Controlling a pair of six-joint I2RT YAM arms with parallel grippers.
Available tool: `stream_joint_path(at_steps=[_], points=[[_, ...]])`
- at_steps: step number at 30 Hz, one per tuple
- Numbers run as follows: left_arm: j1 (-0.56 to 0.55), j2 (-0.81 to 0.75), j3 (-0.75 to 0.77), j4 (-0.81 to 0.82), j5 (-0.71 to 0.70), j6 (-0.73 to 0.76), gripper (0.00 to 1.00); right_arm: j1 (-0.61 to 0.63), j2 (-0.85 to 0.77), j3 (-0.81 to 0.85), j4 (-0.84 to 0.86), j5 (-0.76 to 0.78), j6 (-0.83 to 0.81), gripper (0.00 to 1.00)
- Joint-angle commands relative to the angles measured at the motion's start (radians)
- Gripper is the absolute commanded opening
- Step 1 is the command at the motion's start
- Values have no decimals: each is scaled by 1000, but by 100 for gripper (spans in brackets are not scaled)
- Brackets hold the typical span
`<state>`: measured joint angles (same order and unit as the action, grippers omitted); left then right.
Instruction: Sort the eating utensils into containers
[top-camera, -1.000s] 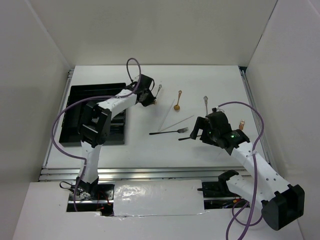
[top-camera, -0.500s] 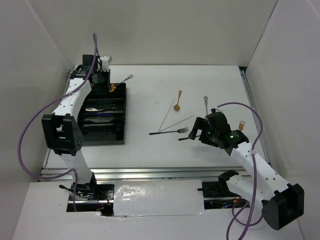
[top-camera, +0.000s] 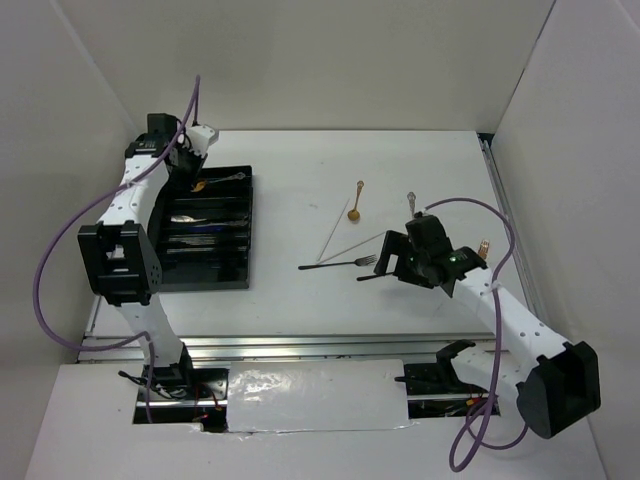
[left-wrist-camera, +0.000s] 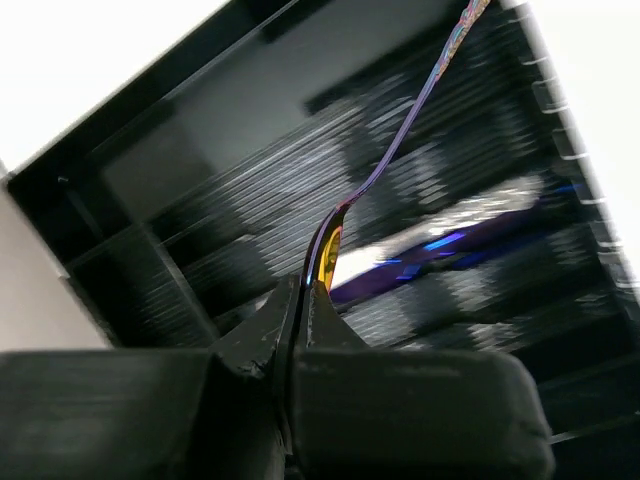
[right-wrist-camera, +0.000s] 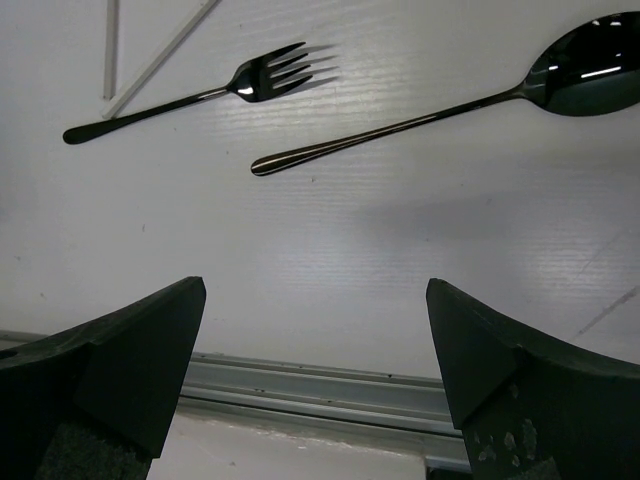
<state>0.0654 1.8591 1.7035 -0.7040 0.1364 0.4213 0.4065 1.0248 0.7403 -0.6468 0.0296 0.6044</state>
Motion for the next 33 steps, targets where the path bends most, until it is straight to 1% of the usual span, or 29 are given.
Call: stream_joint_path(at_steps=[1,3,7,10,15,17,21,22,26,27,30,33], points=[[37,41,48,11,11,129,0,9,30,77,-1,20,-32,100],[53,60,54,32,31,177,0,6,50,91,-10,30,-40,100],[80,98,76,54,45,224,0,5,67,114,-45,67,-48,100],[102,114,91,81,107,250,0,0,55,120,-70,104,-54,100],[106,132,88,123,146,298,0,-8,38,120,-94,136,-49,100],[106,137,93,124,198,318,0,-15,40,120,-99,135,-49,100],[117,137,74,153,245,347,0,-18,63,128,-109,138,-48,100],[128,141,85,141,287,364,0,-17,67,129,-109,138,-48,100],[165,94,59,144,419,410,0,-17,63,129,-109,142,-43,100],[175,78,24,152,474,416,0,-17,61,126,-109,147,-40,100],[204,34,-14,169,523,438,0,-17,46,119,-116,159,-35,100],[221,40,-5,147,522,465,0,-27,34,107,-129,176,-44,100]])
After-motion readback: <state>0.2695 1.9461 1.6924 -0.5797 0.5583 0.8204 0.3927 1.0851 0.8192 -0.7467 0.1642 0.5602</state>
